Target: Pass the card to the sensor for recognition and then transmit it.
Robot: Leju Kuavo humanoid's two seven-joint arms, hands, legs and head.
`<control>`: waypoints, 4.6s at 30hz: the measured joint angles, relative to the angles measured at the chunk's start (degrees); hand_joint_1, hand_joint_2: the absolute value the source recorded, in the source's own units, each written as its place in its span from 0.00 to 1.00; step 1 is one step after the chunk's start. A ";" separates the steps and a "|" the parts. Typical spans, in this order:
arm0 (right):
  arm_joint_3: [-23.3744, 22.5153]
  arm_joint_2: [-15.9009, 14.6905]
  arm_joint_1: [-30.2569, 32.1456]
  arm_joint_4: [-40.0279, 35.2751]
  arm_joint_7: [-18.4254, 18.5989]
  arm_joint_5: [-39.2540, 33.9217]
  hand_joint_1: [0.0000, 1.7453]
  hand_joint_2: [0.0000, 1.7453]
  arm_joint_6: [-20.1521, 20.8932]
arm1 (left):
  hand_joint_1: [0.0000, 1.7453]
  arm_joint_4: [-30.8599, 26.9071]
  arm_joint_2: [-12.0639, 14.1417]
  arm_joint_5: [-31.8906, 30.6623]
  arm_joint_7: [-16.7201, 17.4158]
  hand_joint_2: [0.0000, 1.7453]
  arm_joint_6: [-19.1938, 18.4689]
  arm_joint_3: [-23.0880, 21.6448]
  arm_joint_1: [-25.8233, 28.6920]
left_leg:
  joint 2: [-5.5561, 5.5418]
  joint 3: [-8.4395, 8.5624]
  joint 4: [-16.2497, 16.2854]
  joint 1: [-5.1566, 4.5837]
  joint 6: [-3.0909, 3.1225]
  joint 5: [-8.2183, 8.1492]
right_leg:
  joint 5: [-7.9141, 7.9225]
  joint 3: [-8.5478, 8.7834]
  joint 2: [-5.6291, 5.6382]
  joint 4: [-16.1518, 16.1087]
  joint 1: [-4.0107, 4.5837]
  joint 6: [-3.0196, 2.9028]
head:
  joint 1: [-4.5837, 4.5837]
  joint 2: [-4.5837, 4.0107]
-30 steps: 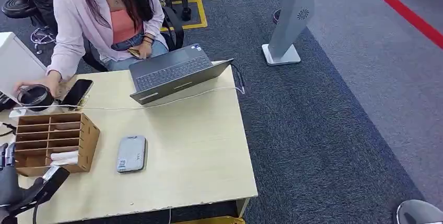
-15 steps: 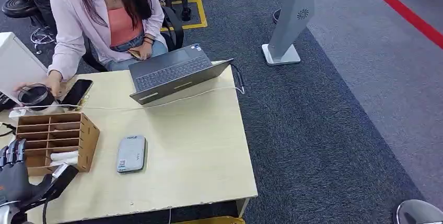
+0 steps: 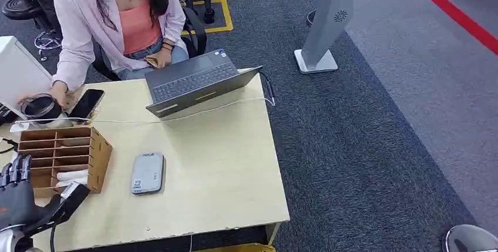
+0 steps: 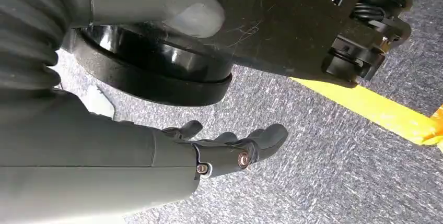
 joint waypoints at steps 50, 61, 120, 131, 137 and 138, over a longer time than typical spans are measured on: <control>1.27 0.00 -0.09 0.00 -0.02 -0.90 0.00 1.00 -0.07 | 1.00 1.31 -1.57 -1.42 -0.18 1.00 0.94 -3.78 -1.74 | 0.00 0.00 0.00 0.01 -0.03 0.02 | 0.01 0.01 0.01 0.00 0.00 -0.01 | -0.02 0.00; 1.27 0.00 -0.09 0.02 -0.17 -1.40 0.00 1.00 -0.07 | 1.00 1.29 -1.64 -0.98 -0.15 1.00 0.24 -4.31 -1.75 | 0.02 0.00 0.00 0.01 -0.03 0.02 | 0.01 0.01 0.01 0.00 0.00 -0.01 | -0.04 0.00; 4.31 -0.04 -0.47 0.04 -0.07 0.48 0.00 1.00 0.17 | 1.00 -2.95 -0.17 0.11 2.34 1.00 -0.98 -13.59 -26.09 | 0.09 -0.05 0.01 0.08 -0.13 0.26 | 0.29 -0.10 0.05 0.02 0.04 -0.15 | -0.02 0.00; 4.37 -0.04 -0.46 0.04 -0.07 0.74 0.00 1.00 0.22 | 1.00 1.79 -0.24 -0.61 2.36 1.00 -0.53 -13.99 -29.01 | 0.09 -0.06 0.01 0.08 -0.13 0.26 | 0.29 -0.12 0.07 0.02 0.04 -0.15 | -0.02 0.00; 4.37 -0.04 -0.52 0.04 -0.07 0.81 0.00 1.00 0.72 | 1.00 4.00 -0.02 -0.35 3.13 1.00 0.02 -14.01 -29.39 | 0.10 -0.07 0.01 0.08 -0.13 0.26 | 0.30 -0.11 0.07 0.02 0.04 -0.16 | -0.04 0.00; 4.37 -0.04 -0.53 0.04 -0.07 0.79 0.00 1.00 0.74 | 0.00 4.28 0.17 -0.31 3.10 1.00 0.11 -14.01 -29.29 | 0.10 -0.07 0.01 0.08 -0.13 0.26 | 0.30 -0.11 0.07 0.02 0.04 -0.16 | -0.04 0.00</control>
